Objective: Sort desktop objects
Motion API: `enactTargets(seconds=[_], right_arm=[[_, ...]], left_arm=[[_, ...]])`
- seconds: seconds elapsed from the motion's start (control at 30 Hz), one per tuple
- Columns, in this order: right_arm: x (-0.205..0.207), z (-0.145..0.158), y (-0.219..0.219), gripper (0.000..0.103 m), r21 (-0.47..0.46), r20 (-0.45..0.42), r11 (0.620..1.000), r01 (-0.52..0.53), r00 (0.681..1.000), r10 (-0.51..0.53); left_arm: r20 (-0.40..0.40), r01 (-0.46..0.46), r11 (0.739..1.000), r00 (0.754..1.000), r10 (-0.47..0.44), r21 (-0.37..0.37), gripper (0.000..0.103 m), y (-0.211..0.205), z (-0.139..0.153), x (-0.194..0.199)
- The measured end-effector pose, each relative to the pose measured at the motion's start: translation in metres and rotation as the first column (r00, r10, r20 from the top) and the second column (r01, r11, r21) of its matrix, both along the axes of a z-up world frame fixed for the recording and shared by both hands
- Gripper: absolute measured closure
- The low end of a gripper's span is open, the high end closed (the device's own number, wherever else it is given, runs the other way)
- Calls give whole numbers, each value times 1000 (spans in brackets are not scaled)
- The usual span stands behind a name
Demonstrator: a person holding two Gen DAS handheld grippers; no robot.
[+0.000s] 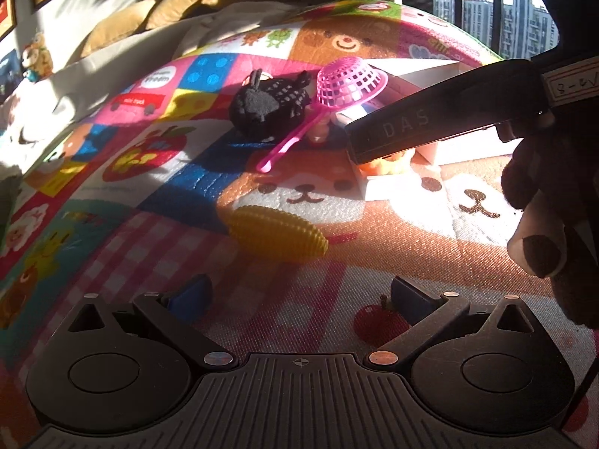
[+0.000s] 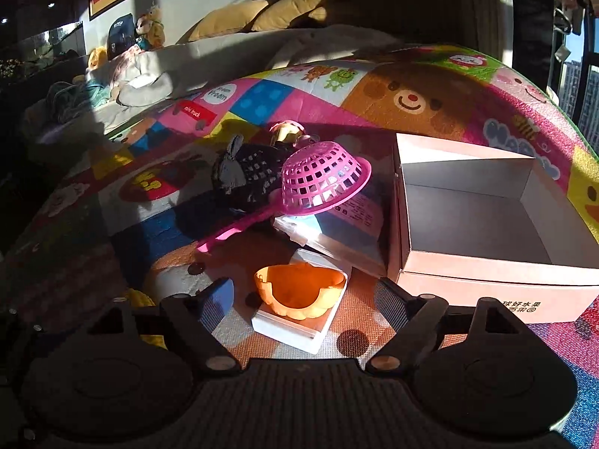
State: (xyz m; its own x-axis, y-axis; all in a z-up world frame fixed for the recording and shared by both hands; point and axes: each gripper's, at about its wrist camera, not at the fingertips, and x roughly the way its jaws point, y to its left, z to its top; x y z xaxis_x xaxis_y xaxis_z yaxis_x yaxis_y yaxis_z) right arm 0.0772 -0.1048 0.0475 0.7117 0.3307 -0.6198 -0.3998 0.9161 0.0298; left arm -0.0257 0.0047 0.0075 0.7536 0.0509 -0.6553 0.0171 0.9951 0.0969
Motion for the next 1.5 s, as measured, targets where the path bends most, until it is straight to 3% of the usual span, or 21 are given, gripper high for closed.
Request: enactTargets(seconds=[0.03, 0.07, 0.23, 0.37, 0.43, 0.6, 0.67, 0.7, 0.77, 0.9, 1.0, 1.03, 1.17, 1.23, 1.4, 1.5], right_arm=[[5, -3, 4, 23, -5, -14, 1000, 2, 1000, -2], [10, -6, 6, 43, -4, -28, 1000, 3, 1000, -3], [-12, 10, -24, 43, 42, 8, 999, -4, 1000, 3], [-41, 12, -74, 43, 28, 29, 998, 63, 998, -63], [-47, 7, -98, 43, 21, 23, 992, 124, 992, -124], [-48, -3, -139, 38, 42, 1, 975, 218, 976, -218], [-49, -3, -147, 30, 59, 14, 969, 238, 971, -239], [-48, -2, -149, 27, 67, 22, 968, 240, 970, -242], [-44, 2, -152, 24, 78, 53, 966, 246, 967, -251], [-19, 12, -168, 0, 133, 118, 931, 341, 927, -357], [20, 10, -182, 0, 147, 118, 895, 422, 891, -439], [33, 7, -185, 0, 161, 101, 889, 429, 889, -447], [72, -4, -181, 0, 189, 33, 889, 417, 902, -430], [75, -3, -168, 0, 182, 35, 877, 444, 889, -457], [65, 9, -148, 0, 253, 21, 937, 242, 967, -255], [46, 21, -137, 0, 224, 71, 954, 197, 973, -217]], left_arm=[[3, -5, 1000, 1000, 5, 6, 0, 3, 1, -3], [6, -15, 1000, 1000, 15, 8, 0, 7, 2, -4], [19, -38, 999, 999, 39, -13, 0, 18, 9, 2], [44, 77, 996, 996, -75, -36, 0, -5, 20, 25], [59, 138, 990, 989, -138, -9, 0, -28, 21, 42], [18, 173, 985, 985, -173, 12, 2, -65, 10, 90], [-17, 150, 989, 989, -150, 10, 31, -66, 4, 103], [-38, 142, 990, 989, -142, -14, 33, -63, 1, 107], [-41, 127, 991, 991, -128, -41, 31, -57, 0, 111], [-30, 105, 994, 994, -106, -20, 30, -46, 0, 109], [-38, 96, 995, 995, -96, -16, 28, -34, 3, 108], [-39, 102, 995, 994, -103, -22, 28, -30, 6, 105], [-3, 168, 985, 986, -168, -41, 7, -16, 24, 81], [20, 181, 984, 983, -180, -4, 7, -7, 31, 65], [-32, 131, 991, 991, -131, -15, 6, 22, 22, 46], [-67, 115, 992, 991, -119, -56, 6, 32, 14, 39]])
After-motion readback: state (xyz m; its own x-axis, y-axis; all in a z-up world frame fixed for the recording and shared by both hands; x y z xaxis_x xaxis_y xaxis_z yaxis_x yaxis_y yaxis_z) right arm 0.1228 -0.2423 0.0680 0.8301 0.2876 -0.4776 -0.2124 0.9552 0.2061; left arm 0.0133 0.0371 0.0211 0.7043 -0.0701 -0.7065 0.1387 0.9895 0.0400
